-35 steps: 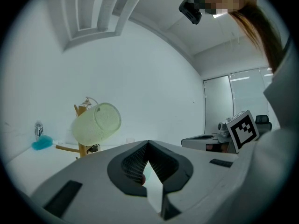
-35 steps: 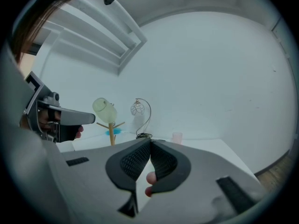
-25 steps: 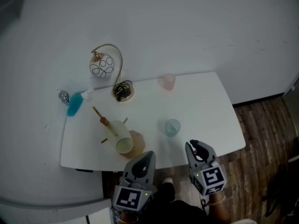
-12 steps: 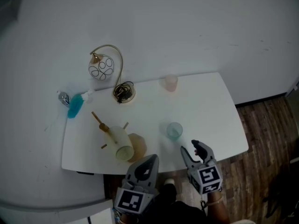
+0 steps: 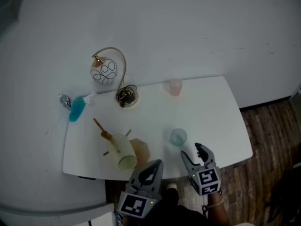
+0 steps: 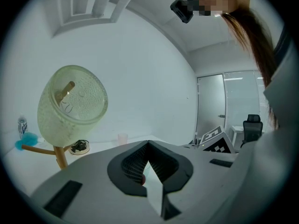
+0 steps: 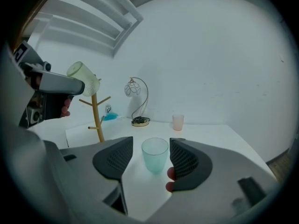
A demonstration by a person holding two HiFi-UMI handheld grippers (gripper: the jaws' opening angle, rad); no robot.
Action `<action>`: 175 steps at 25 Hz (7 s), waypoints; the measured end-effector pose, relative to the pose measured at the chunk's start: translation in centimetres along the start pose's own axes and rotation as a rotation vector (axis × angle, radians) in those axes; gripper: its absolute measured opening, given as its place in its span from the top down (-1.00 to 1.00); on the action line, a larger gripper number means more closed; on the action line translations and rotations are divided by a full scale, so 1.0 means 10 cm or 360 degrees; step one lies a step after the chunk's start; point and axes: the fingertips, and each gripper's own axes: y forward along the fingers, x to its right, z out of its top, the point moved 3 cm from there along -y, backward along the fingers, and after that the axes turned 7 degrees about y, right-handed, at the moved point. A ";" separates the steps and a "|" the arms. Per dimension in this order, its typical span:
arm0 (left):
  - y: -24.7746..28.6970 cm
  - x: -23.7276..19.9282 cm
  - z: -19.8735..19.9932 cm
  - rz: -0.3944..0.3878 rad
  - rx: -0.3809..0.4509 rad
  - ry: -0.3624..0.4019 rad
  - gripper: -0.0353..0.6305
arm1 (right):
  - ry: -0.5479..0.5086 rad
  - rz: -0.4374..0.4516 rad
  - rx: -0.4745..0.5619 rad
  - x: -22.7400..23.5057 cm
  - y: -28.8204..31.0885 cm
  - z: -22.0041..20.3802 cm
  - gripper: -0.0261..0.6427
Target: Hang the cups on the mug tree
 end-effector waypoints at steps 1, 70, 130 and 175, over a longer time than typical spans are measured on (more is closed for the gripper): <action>0.01 -0.01 0.00 -0.0005 -0.0001 0.0001 0.89 | -0.0003 0.0001 0.0003 0.00 0.03 0.00 0.19; 0.33 -0.25 -0.17 -0.0052 -0.0106 0.0011 0.89 | 0.0071 0.0005 -0.0472 0.26 1.22 -1.00 -0.11; -0.32 0.09 -0.17 -0.0021 -0.0040 0.0029 0.89 | -0.0041 -0.0037 -0.0468 -0.08 0.72 -1.02 0.06; -1.99 1.02 -0.18 0.0285 0.0055 -0.0004 0.89 | -0.0222 0.0032 -0.0131 -0.90 -0.94 -0.73 0.07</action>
